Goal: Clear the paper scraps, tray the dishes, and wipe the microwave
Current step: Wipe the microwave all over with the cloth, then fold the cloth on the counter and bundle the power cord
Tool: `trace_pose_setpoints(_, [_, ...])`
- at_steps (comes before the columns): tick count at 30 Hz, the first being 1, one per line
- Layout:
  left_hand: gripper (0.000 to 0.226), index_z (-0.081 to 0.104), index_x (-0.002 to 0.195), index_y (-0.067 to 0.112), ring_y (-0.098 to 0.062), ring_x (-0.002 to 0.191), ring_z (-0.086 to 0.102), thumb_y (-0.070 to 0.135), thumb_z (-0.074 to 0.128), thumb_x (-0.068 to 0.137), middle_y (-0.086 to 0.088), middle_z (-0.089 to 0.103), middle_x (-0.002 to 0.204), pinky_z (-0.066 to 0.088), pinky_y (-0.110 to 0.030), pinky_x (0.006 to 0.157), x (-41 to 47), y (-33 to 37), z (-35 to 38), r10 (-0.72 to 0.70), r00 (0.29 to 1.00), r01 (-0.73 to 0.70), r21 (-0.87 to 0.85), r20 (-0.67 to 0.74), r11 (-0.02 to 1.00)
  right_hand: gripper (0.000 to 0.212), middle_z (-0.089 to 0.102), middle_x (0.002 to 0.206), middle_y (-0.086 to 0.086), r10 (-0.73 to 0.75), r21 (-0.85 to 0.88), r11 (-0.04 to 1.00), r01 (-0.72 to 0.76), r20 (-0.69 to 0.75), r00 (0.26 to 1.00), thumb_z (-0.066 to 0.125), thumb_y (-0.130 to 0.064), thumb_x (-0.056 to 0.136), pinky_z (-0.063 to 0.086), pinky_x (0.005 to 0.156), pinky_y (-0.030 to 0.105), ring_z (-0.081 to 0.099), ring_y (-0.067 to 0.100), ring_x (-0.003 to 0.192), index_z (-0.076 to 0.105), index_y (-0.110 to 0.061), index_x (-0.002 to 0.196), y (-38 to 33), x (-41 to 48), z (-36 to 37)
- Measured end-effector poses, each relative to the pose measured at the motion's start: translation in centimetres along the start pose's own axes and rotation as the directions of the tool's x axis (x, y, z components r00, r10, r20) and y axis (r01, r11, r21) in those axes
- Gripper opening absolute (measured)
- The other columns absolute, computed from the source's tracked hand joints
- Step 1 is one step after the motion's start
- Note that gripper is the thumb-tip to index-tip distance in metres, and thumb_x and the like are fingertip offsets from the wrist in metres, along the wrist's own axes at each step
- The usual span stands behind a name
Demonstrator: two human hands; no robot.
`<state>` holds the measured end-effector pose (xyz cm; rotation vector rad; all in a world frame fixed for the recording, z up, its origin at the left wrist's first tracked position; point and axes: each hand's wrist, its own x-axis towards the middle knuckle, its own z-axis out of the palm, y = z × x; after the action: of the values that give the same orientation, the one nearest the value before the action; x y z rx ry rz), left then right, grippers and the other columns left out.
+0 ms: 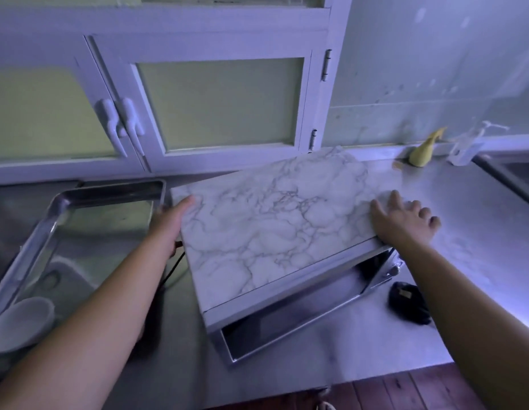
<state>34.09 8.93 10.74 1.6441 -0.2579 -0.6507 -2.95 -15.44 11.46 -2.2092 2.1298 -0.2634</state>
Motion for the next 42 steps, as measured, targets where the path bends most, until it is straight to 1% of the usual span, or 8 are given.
trace_pose_setpoints(5, [0.093, 0.038, 0.149, 0.026, -0.019, 0.132, 0.053, 0.055, 0.073, 0.069, -0.001, 0.052, 0.147, 0.043, -0.047, 0.110, -9.0, -2.5, -0.4, 0.177, 0.983, -0.176, 0.010, -0.047, 0.984, 0.050, 0.048, 0.145, 0.003, -0.197, 0.213, 0.952, 0.221, -0.129, 0.972, 0.033, -0.057, 0.090, 0.012, 0.116, 0.052, 0.028, 0.028, 0.144, 0.055, -0.033, 0.128, 0.5, -3.6, -0.1])
trace_pose_setpoints(9, [0.079, 0.034, 0.150, 0.036, 0.000, 0.137, 0.043, 0.051, 0.067, 0.080, 0.018, 0.043, 0.152, 0.034, -0.038, 0.116, -15.8, -5.9, 0.4, 0.260, 0.965, -0.259, -0.022, 0.047, 0.966, 0.042, 0.068, 0.128, -0.002, -0.487, 0.354, 0.689, 0.632, -0.419, 0.766, 0.047, -0.049, 0.092, 0.024, 0.112, 0.054, 0.051, 0.024, 0.132, 0.075, -0.022, 0.109, -0.9, -9.3, 1.2])
trace_pose_setpoints(18, [0.066, 0.039, 0.147, 0.039, 0.019, 0.134, 0.032, 0.031, 0.067, 0.089, 0.045, 0.038, 0.140, 0.026, 0.000, 0.105, -17.4, -6.4, 2.3, 0.390, 0.910, -0.372, 0.139, -0.139, 0.918, 0.035, 0.073, 0.116, -0.003, -0.419, 0.292, 0.578, 0.762, -0.695, 0.584, 0.048, -0.028, 0.091, 0.040, 0.095, 0.055, 0.067, 0.021, 0.112, 0.079, -0.017, 0.103, -1.7, -9.6, 3.8])
trace_pose_setpoints(21, [0.063, 0.045, 0.143, 0.040, 0.012, 0.134, 0.039, 0.039, 0.063, 0.083, 0.034, 0.046, 0.143, 0.033, -0.015, 0.111, -14.9, -6.0, 1.8, 0.382, 0.913, -0.363, 0.147, -0.142, 0.920, 0.035, 0.074, 0.113, -0.002, -0.409, 0.254, 0.579, 0.775, -0.731, 0.545, 0.049, -0.029, 0.090, 0.042, 0.090, 0.056, 0.068, 0.021, 0.108, 0.079, -0.017, 0.101, -2.7, -9.0, 4.1])
trace_pose_setpoints(26, [0.049, 0.056, 0.137, 0.031, -0.002, 0.131, 0.051, 0.025, 0.069, 0.090, 0.015, 0.056, 0.140, 0.040, -0.036, 0.113, -7.9, -3.3, 1.7, 0.364, 0.925, -0.342, 0.176, -0.110, 0.923, 0.035, 0.076, 0.106, -0.003, -0.363, 0.208, 0.661, 0.721, -0.752, 0.550, 0.052, -0.029, 0.080, 0.046, 0.090, 0.057, 0.072, 0.021, 0.099, 0.080, -0.018, 0.096, -7.0, -7.3, 4.1])
trace_pose_setpoints(31, [0.036, 0.065, 0.127, 0.028, 0.000, 0.126, 0.052, 0.024, 0.066, 0.091, 0.021, 0.060, 0.128, 0.038, -0.015, 0.103, -2.2, -1.2, 3.6, 0.386, 0.919, -0.360, 0.223, -0.084, 0.906, 0.035, 0.077, 0.104, -0.006, -0.325, 0.242, 0.713, 0.658, -0.717, 0.617, 0.052, -0.029, 0.077, 0.044, 0.094, 0.050, 0.070, 0.019, 0.097, 0.080, -0.020, 0.095, -10.8, -3.1, 4.5])
trace_pose_setpoints(36, [0.036, 0.067, 0.126, 0.026, -0.002, 0.128, 0.051, 0.024, 0.065, 0.091, 0.016, 0.059, 0.134, 0.040, -0.028, 0.112, 2.3, 0.4, 5.1, 0.378, 0.922, -0.353, 0.223, -0.083, 0.909, 0.032, 0.076, 0.105, -0.007, -0.331, 0.264, 0.754, 0.602, -0.638, 0.695, 0.054, -0.027, 0.077, 0.040, 0.095, 0.048, 0.067, 0.020, 0.100, 0.079, -0.022, 0.096, -13.9, 0.1, 4.9])
trace_pose_setpoints(42, [0.036, 0.069, 0.123, 0.029, 0.004, 0.119, 0.056, 0.027, 0.067, 0.088, 0.014, 0.063, 0.131, 0.041, -0.008, 0.096, 5.4, 1.0, 4.6, 0.375, 0.926, -0.353, 0.241, -0.050, 0.904, 0.031, 0.075, 0.106, -0.007, -0.336, 0.243, 0.775, 0.583, -0.624, 0.706, 0.056, -0.025, 0.077, 0.038, 0.095, 0.049, 0.065, 0.021, 0.102, 0.077, -0.021, 0.100, -15.5, 0.6, 5.6])
